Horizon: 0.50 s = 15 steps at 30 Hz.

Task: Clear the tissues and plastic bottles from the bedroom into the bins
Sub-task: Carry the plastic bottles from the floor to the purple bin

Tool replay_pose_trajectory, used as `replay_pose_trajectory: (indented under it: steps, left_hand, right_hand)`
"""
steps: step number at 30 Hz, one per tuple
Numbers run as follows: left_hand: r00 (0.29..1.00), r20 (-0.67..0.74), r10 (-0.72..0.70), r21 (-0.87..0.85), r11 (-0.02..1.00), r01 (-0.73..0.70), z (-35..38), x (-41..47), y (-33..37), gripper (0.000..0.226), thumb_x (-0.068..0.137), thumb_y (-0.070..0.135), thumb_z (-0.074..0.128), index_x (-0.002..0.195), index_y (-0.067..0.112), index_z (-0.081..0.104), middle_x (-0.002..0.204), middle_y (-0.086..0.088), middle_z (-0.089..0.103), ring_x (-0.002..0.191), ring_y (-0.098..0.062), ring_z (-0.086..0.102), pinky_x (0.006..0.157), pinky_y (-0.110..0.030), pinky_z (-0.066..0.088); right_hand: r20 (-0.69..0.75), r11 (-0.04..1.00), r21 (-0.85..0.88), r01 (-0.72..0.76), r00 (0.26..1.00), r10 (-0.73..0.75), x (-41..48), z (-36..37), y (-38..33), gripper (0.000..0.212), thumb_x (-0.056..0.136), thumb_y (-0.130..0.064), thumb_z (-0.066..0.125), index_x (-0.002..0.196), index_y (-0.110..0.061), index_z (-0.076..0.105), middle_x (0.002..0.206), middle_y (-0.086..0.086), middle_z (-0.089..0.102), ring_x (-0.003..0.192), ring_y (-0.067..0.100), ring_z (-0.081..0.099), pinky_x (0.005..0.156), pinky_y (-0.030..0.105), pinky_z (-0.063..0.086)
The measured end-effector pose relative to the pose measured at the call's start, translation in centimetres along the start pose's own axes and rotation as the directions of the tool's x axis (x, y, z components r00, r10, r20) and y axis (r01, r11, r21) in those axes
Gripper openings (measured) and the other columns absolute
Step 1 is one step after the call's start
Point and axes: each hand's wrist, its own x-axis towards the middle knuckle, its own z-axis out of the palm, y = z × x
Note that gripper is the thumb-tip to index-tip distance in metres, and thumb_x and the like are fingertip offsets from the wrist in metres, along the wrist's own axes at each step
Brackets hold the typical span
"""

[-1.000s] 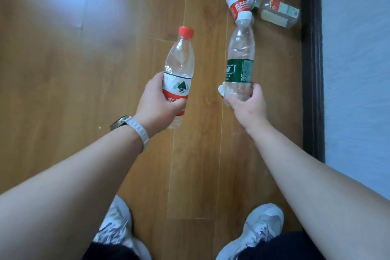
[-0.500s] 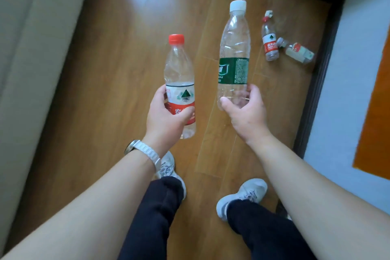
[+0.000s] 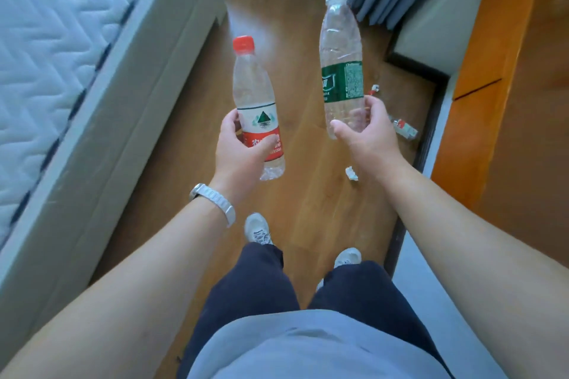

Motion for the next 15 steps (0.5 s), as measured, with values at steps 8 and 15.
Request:
replay_pose_trajectory:
  steps: [8,15]
  left_hand:
    - [0.99,-0.109,0.094,-0.047,0.994,-0.099,-5.6,-0.7,6.2,0.066,0.079,0.02,0.079,0.133,0.029,0.042,0.12,0.007,0.06,0.105,-0.008,0.063,0.088,-0.032,0.056]
    - [0.96,-0.251,0.122,-0.031,0.991,-0.134,-9.0,-1.6,9.0,0.064,0.082,0.021,0.078,0.132,0.032,0.04,0.121,0.008,0.058,0.106,-0.009,0.061,0.086,-0.031,0.056]
  right_hand:
    - [-0.039,0.994,0.06,0.088,0.996,-0.086,-2.5,-1.2,-7.8,0.062,0.078,-0.034,0.074,0.131,-0.025,0.043,0.115,-0.007,0.057,0.096,0.0,0.06,0.081,0.019,0.049]
    - [0.093,0.973,0.044,0.224,0.969,-0.228,-0.6,-0.1,-13.8,0.064,0.079,-0.036,0.074,0.134,-0.025,0.042,0.112,-0.012,0.055,0.099,-0.001,0.057,0.071,0.012,0.043]
